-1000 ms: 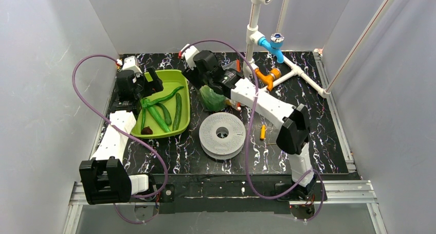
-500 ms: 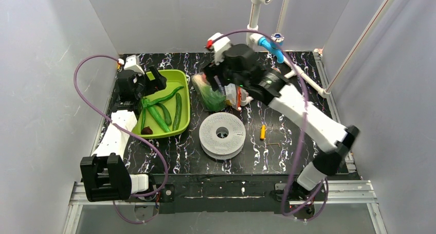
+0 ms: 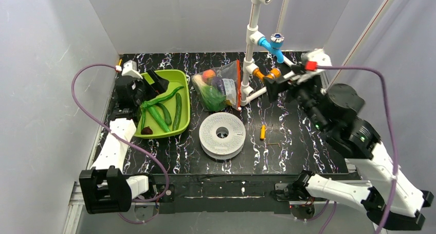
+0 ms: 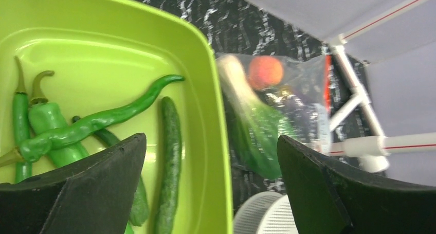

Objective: Place the food in the zip-top bag and seal the zipper
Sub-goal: Reset both arms

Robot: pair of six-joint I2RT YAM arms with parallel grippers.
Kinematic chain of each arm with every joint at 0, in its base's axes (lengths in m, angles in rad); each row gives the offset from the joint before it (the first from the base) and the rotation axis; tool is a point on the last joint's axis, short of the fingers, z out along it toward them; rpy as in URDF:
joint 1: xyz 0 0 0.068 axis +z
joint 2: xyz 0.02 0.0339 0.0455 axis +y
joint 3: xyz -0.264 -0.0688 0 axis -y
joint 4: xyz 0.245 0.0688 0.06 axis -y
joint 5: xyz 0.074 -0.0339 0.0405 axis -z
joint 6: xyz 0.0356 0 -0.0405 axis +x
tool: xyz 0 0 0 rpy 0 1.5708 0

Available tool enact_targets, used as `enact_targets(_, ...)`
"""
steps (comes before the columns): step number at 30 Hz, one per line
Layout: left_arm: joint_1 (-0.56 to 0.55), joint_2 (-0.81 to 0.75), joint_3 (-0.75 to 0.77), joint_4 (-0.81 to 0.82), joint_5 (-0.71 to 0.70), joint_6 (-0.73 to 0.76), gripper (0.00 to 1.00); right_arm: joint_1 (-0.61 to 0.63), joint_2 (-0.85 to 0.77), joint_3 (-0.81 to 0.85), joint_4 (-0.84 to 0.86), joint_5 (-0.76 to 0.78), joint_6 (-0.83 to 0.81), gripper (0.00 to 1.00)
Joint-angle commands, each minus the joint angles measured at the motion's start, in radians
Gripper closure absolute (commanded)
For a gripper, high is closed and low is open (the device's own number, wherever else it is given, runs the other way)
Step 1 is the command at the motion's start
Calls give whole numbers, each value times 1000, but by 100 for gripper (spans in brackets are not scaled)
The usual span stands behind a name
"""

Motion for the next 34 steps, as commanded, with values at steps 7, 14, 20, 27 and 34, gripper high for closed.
enact_targets(7,0,-176,318,-133,57,-155,2,-1,-270,-116,142,297,-89,2)
enact_targets(14,-1,-252,428,-57,15,-186,2,-1,-346,-143,178,349,-109,2)
enact_targets(20,-1,-324,478,-91,-46,-126,2,-1,-390,-208,213,274,-117,2)
enact_targets(27,0,-372,490,-167,-95,-61,2,-1,-417,-275,337,223,-122,2)
enact_targets(34,-1,-392,454,-172,-105,-71,2,-1,-342,-204,263,207,-99,2)
